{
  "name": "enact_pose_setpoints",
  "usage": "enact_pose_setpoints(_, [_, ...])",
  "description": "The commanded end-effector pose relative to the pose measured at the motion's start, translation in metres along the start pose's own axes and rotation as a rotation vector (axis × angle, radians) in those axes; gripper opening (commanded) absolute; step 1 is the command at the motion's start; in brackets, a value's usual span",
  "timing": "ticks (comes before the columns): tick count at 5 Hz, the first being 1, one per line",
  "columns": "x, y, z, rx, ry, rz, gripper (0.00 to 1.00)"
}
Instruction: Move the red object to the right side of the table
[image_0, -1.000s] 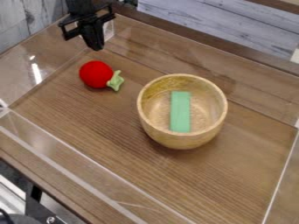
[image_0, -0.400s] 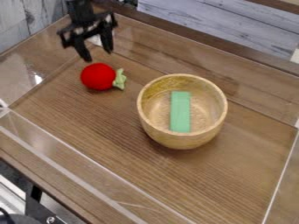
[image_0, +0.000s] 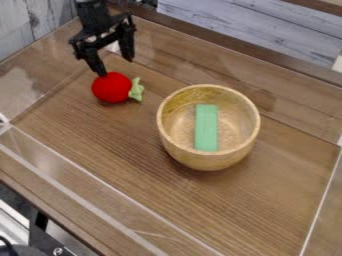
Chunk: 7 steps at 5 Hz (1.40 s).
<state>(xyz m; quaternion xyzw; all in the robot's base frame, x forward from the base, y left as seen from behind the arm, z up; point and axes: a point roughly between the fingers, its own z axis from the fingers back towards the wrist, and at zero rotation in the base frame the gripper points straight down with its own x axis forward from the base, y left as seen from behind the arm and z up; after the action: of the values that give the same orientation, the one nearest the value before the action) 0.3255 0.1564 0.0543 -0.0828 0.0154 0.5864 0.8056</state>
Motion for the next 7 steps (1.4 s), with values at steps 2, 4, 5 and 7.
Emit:
enact_pose_setpoints(2, [-0.002, 0.000, 0.018, -0.042, -0.094, 0.023, 1.00])
enact_pose_setpoints(4, [-0.007, 0.007, 0.018, -0.014, -0.102, -0.052, 1.00])
enact_pose_setpoints(5, [-0.011, 0.009, 0.018, -0.002, -0.105, -0.076, 1.00])
enact_pose_setpoints(7, [-0.017, 0.002, 0.052, -0.001, -0.117, 0.010, 0.00])
